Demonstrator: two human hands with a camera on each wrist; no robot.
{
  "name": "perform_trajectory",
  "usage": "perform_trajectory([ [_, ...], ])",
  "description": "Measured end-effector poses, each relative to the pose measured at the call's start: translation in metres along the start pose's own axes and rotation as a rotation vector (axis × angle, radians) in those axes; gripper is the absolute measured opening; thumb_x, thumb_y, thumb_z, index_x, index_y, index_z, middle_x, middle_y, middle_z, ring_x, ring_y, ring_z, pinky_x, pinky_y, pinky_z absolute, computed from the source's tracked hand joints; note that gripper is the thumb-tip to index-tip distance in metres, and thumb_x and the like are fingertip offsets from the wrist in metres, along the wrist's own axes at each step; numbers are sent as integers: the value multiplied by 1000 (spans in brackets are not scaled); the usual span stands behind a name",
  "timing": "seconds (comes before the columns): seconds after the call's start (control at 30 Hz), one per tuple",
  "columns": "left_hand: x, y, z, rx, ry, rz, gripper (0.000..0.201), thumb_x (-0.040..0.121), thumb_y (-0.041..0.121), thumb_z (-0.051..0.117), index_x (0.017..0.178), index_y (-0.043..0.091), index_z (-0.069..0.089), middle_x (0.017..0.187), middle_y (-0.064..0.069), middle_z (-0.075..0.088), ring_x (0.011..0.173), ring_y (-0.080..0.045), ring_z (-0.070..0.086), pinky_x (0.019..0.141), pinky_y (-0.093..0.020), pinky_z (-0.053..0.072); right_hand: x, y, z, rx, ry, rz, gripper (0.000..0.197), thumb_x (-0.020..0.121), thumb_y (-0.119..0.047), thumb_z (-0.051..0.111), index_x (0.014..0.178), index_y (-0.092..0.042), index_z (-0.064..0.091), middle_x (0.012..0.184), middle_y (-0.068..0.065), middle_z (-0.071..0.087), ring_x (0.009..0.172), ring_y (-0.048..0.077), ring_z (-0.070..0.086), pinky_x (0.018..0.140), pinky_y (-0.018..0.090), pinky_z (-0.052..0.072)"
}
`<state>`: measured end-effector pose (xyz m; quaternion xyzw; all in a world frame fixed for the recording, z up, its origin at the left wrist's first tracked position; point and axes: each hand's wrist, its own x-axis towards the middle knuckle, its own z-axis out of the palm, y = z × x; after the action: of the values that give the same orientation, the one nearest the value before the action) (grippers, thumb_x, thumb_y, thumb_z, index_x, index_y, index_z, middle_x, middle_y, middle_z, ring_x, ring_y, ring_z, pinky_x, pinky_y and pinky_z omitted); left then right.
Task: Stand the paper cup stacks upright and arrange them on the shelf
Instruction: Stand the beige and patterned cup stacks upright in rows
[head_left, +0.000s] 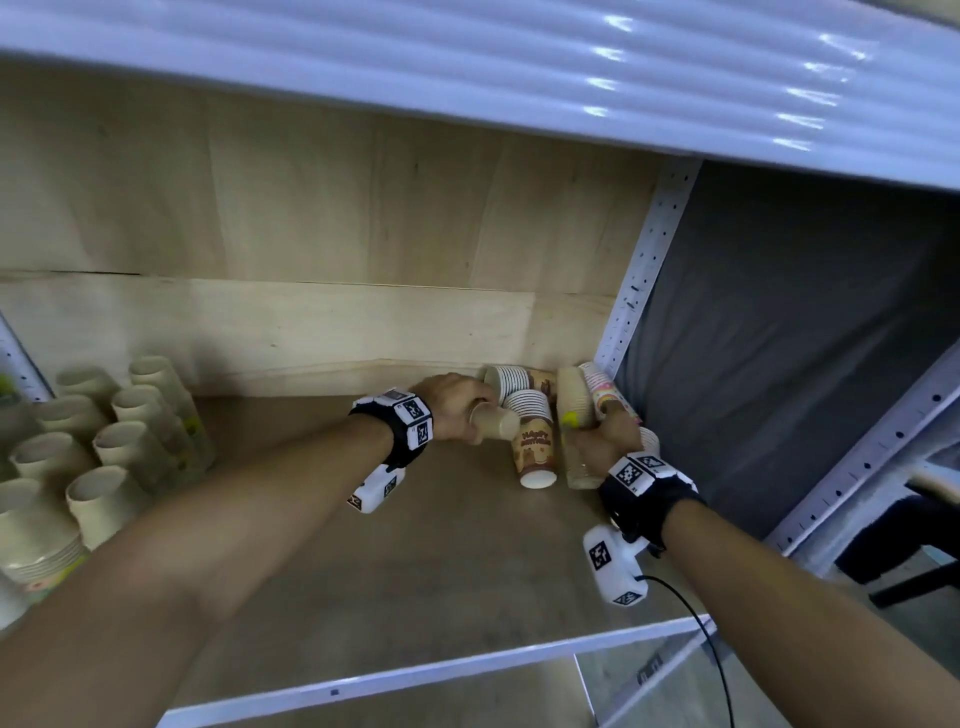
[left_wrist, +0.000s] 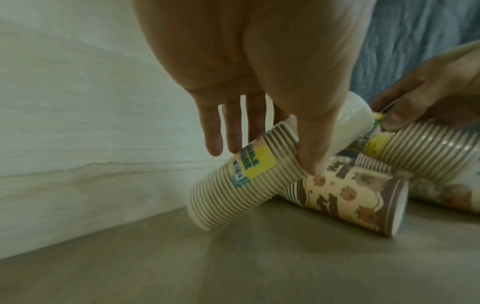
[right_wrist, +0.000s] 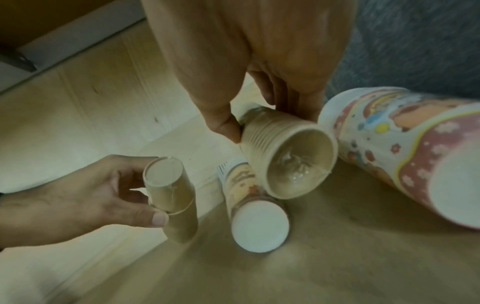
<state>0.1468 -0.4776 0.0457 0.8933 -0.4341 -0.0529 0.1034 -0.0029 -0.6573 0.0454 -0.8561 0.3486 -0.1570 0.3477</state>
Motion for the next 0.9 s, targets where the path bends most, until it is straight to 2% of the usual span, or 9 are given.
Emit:
perform_trajectory([
  [0.07,-7,2,-6,-61,47,-19,62,65,45,79,123,36,59,115,6,67,102,-20,63,82,-31,51,-3,-10,-4,55,-16,-61,58,79,-32,70,131,-15,51,116,9,63,110,30,59,92,30,45],
  [0.13,-15,3,-12,-143,101,-41,67,65,45,79,127,37,56,119,7,66,103,-18,63,82,-25,49,-8,-20,-5,99,-30,-94,57,77,-24,77,127,-10,52,111,8,65,104,27,60,82,27,43],
  [0.23,-30,7,-28,-259,151,-87,63,69,38,82,126,25,59,117,3,67,101,-18,63,79,-24,47,-14,-34,-2,93,-1,-141,57,71,-24,80,121,-11,55,106,8,64,95,25,61,74,24,40],
  [0.33,-45,6,-39,-386,189,-163,48,69,34,82,110,18,64,105,0,68,95,-21,64,82,-35,54,-25,-48,5,89,-30,-150,58,71,-26,78,120,-14,49,111,9,53,101,25,56,78,26,40],
  [0.5,-69,-4,-45,-511,237,-261,41,70,32,80,102,17,60,97,2,66,89,-18,63,74,-30,52,-41,-66,35,149,-60,-149,62,61,-24,80,114,-15,49,112,10,55,101,29,57,84,37,51],
  [0.57,-78,-9,-43,-545,245,-289,40,70,30,78,103,18,59,98,2,65,89,-18,62,75,-30,51,-50,-69,43,105,-79,-152,63,59,-30,80,113,-18,50,106,2,56,99,25,57,83,33,49],
  [0.63,-86,-13,-38,-581,241,-319,43,70,27,77,109,18,59,101,3,66,92,-18,63,79,-32,53,-59,-71,54,109,-143,-135,65,61,-25,80,117,-16,47,108,0,54,102,24,56,81,30,47],
  [0.77,-99,-19,-24,-601,231,-360,49,68,26,79,112,17,59,103,1,67,94,-18,65,83,-39,56,-71,-71,77,105,-225,-131,71,61,-17,76,122,-17,41,120,8,55,107,31,57,89,44,52],
  [0.9,-107,-23,-14,-595,206,-387,48,68,25,79,111,15,58,100,-1,68,92,-20,66,83,-41,57,-76,-62,89,37,-239,-159,78,70,-13,77,137,-15,38,129,9,52,120,30,51,94,33,44],
])
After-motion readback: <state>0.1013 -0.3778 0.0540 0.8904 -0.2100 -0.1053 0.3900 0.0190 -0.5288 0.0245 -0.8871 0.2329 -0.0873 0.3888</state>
